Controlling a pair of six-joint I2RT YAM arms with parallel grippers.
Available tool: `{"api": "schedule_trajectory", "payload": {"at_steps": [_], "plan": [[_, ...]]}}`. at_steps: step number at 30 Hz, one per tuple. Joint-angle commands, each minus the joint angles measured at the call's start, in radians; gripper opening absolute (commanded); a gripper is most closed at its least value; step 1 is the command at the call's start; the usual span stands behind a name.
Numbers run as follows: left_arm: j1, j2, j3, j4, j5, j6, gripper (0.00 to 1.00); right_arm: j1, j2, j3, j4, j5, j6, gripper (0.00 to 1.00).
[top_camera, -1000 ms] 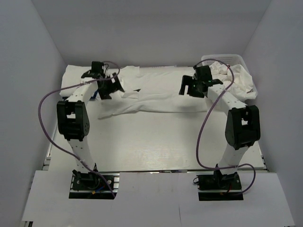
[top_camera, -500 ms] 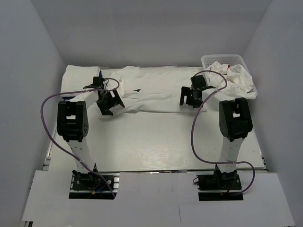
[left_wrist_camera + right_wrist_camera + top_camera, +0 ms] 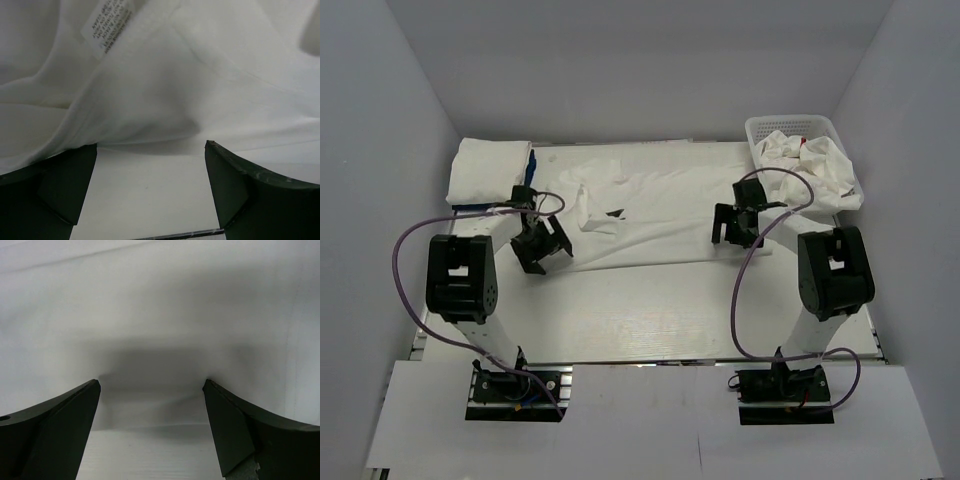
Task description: Fold and stack the t-shirts
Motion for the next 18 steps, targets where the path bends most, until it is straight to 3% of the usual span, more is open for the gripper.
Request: {"api": "schedule_trajectory", "payload": {"at_steps": [1,7,10,15,18], "plan": [[0.012,-0.029,-0.104,-0.164,-0.103,-0.012,1.00,-0.007,-0.048,-0.077,-0.116,0.010,-0.027,0.90],[0.012,-0.231,-0.225,-0.283,-0.132,-0.036,1.00,-0.001,-0.177,-0.152,-0.133,-0.075,-0.040,0.90],[0.012,-0.304,-0.215,-0.322,-0.116,-0.047,1.00,0.019,-0.241,-0.178,-0.142,-0.136,-0.039,0.90],[-0.011,-0.384,-0.019,-0.317,-0.020,-0.004,1.00,0.072,-0.352,-0.142,-0.115,-0.118,-0.076,0.90],[-0.011,-0.375,0.105,-0.220,0.034,0.042,1.00,0.075,-0.384,-0.102,-0.097,-0.061,-0.062,0.90]]}}
